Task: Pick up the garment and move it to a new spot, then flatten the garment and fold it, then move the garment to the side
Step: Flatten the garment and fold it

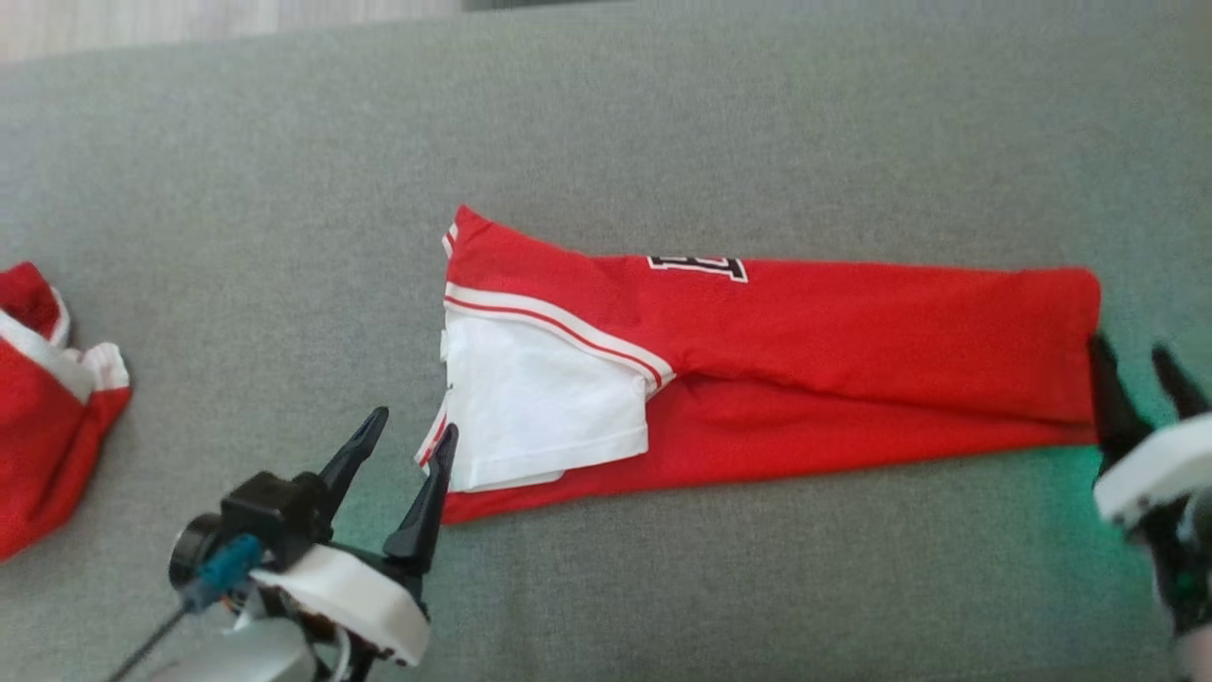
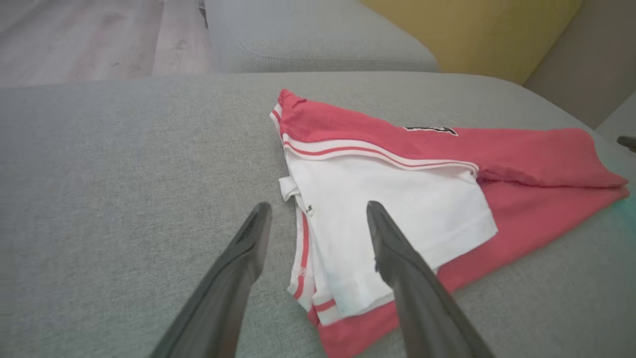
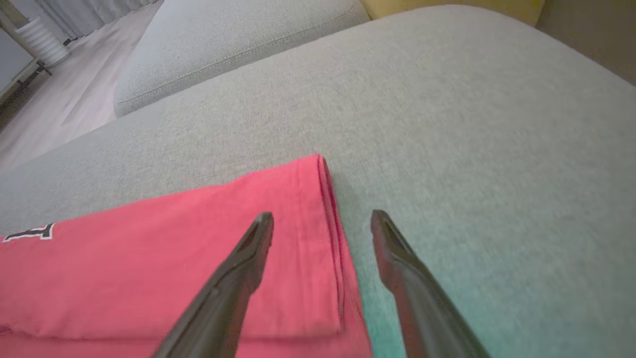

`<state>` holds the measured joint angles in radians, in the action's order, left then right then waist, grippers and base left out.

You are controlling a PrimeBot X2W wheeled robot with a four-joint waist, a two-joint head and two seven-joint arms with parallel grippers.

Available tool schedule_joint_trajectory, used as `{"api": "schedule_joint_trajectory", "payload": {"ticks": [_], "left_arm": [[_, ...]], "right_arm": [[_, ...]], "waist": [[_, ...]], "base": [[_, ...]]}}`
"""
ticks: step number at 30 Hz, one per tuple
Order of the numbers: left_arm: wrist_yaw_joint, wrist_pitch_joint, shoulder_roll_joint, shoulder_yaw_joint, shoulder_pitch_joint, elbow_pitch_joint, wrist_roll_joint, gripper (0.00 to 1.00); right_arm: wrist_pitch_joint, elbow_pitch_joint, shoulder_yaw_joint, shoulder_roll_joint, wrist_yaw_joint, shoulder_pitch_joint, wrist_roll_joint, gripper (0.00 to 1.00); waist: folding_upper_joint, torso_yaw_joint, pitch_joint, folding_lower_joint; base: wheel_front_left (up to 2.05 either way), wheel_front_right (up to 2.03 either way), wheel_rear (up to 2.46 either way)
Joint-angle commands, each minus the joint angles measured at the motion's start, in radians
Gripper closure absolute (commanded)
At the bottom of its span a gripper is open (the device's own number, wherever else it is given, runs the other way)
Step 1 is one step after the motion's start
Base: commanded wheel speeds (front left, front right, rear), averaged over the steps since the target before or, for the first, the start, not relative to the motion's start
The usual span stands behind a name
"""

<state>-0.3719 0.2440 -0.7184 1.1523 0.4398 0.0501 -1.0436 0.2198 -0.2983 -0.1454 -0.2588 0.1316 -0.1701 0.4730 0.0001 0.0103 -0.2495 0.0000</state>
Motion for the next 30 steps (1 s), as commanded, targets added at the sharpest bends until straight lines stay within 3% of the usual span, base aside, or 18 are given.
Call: {"api": "schedule_joint_trajectory", "payload": {"ticks": [1, 4, 9, 15, 19, 28, 29, 30], "left_arm": [[-0.034, 0.016, 0.006, -0.077, -0.015, 0.005, 0.032, 0.0], [-0.07, 0.017, 0.052, -0.138, -0.055, 0.002, 0.086, 0.0], [-0.135, 0.017, 0.164, -0.278, -0.178, 0.011, 0.271, 0.0], [-0.16, 0.018, 0.283, -0.387, -0.29, 0.036, 0.477, 0.0], [-0.15, 0.018, 0.346, -0.42, -0.334, 0.037, 0.576, 0.0], [-0.056, 0.018, 0.453, -0.484, -0.383, 0.006, 0.659, 0.0], [-0.048, 0.018, 0.459, -0.494, -0.385, 0.004, 0.666, 0.0], [-0.041, 0.018, 0.465, -0.505, -0.388, 0.003, 0.673, 0.0]], "right_arm": [[-0.014, 0.05, -0.006, 0.014, -0.001, 0.049, -0.008, 0.0], [-0.015, 0.075, -0.031, 0.048, -0.001, 0.083, -0.007, 0.0], [0.008, 0.115, -0.089, 0.116, -0.001, 0.135, -0.013, 0.0], [0.028, 0.051, -0.208, 0.18, -0.001, 0.078, -0.049, 0.0], [0.042, -0.03, -0.287, 0.195, -0.001, 0.015, -0.131, 0.0], [0.069, -0.192, -0.413, 0.207, -0.001, -0.06, -0.298, 0.0], [0.076, -0.203, -0.414, 0.207, -0.001, -0.063, -0.302, 0.11], [0.082, -0.212, -0.414, 0.208, -0.001, -0.067, -0.301, 0.44]], "waist": [[-0.0001, -0.008, 0.038, 0.0], [-0.0001, -0.012, 0.061, 0.0], [-0.0001, -0.031, 0.101, 0.0], [-0.0001, -0.077, 0.123, 0.0], [-0.0001, -0.115, 0.116, 0.0], [-0.0001, -0.171, 0.099, 0.0], [-0.0001, -0.173, 0.099, 0.0], [-0.0001, -0.174, 0.098, 0.0]], "base": [[0.0, 0.0, 0.0], [0.0, 0.0, 0.0], [0.0, 0.0, 0.0], [0.0, 0.0, 0.0], [0.0, 0.0, 0.0], [0.0, 0.0, 0.0], [0.0, 0.0, 0.0], [0.0, 0.0, 0.0]]}}
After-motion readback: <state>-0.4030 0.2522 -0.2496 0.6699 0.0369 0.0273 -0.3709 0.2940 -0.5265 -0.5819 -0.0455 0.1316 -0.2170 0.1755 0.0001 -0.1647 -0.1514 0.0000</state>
